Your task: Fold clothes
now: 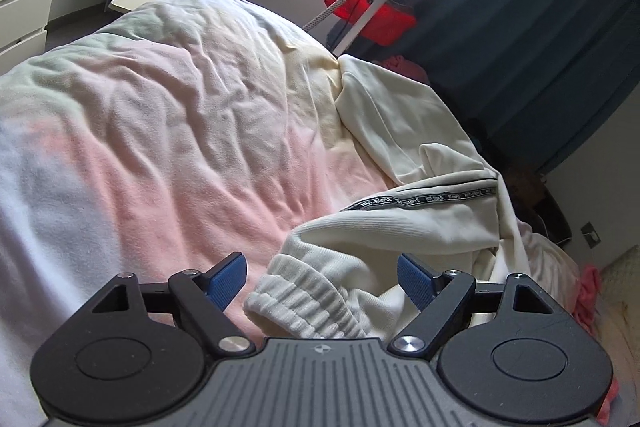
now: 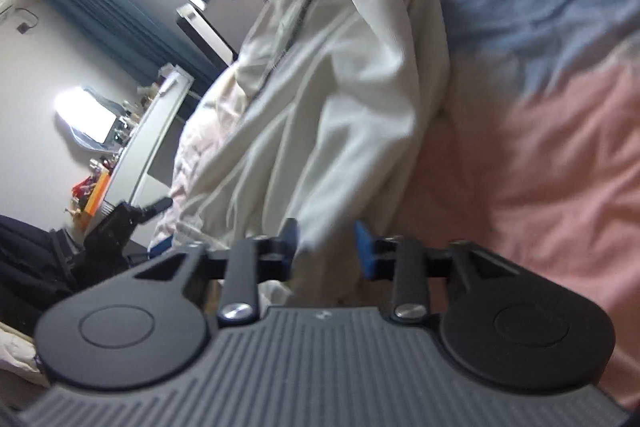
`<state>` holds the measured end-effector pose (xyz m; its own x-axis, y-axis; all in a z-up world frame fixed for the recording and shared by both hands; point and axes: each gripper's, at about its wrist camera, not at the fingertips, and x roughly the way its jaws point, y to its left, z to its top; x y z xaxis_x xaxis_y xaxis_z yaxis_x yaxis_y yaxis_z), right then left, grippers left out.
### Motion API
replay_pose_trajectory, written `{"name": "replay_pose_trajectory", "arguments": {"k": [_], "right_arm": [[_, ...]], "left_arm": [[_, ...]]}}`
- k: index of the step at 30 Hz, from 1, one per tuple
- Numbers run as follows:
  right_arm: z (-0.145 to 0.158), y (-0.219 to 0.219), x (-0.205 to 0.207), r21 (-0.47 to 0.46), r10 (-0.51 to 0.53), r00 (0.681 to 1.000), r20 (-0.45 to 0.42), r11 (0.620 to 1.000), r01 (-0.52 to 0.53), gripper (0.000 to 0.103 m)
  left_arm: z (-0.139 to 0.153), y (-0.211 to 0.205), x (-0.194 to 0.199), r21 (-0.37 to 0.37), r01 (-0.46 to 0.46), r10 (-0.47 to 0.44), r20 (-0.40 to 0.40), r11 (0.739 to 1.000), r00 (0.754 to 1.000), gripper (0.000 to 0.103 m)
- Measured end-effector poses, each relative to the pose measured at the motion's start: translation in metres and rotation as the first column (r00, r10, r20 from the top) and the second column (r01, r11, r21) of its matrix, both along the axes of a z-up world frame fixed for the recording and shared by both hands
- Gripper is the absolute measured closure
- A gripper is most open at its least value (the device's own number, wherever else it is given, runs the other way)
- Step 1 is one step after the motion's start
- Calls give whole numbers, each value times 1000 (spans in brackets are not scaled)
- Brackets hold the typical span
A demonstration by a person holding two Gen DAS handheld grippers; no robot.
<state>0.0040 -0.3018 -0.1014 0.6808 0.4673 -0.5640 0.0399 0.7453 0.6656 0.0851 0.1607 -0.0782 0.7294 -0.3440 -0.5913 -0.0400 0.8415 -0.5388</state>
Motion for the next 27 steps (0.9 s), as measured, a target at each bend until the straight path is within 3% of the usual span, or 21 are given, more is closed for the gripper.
{"name": "replay_pose_trajectory", "arguments": {"k": [4, 9, 12, 14, 16, 18, 23, 25, 27], "right_arm": [[-16, 33, 9, -42, 96, 995, -12, 994, -97, 77], [-28, 59, 26, -106, 160, 986, -39, 981, -163, 77], [-26, 54, 23, -102, 139, 989, -50, 984, -144, 75], [-26, 44, 17, -82, 93, 993, -72, 992, -98, 70], [-26, 33, 9, -78, 17, 995, -103, 997, -25, 39], [-28, 25, 6, -47, -31, 993, -116, 999, 26, 28], [-44, 32, 18, 84, 44, 987, -154, 996, -31, 31], [-42, 44, 17, 46, 87, 988, -124, 996, -82, 68], [-34, 52, 14, 15, 88, 992, -86, 996, -87, 72]], "left_arm": [[-7, 1, 7, -4, 6, -6, -29, 1000, 1000, 19], [-14, -10, 11, 101, 24, -19, -48, 995, 999, 19], [-16, -18, 11, 138, 48, -42, -46, 989, 998, 24], [-17, -22, 10, 149, 70, -64, -42, 986, 997, 27], [-18, -27, 9, 162, 87, -80, -45, 983, 996, 28], [-22, -30, 11, 172, 85, -76, -56, 981, 996, 28], [-26, -28, 15, 187, 46, -39, -41, 981, 998, 43], [-26, -33, 13, 228, 31, -27, -20, 973, 999, 47], [-22, -42, 8, 289, 11, -16, 15, 957, 1000, 53]]}}
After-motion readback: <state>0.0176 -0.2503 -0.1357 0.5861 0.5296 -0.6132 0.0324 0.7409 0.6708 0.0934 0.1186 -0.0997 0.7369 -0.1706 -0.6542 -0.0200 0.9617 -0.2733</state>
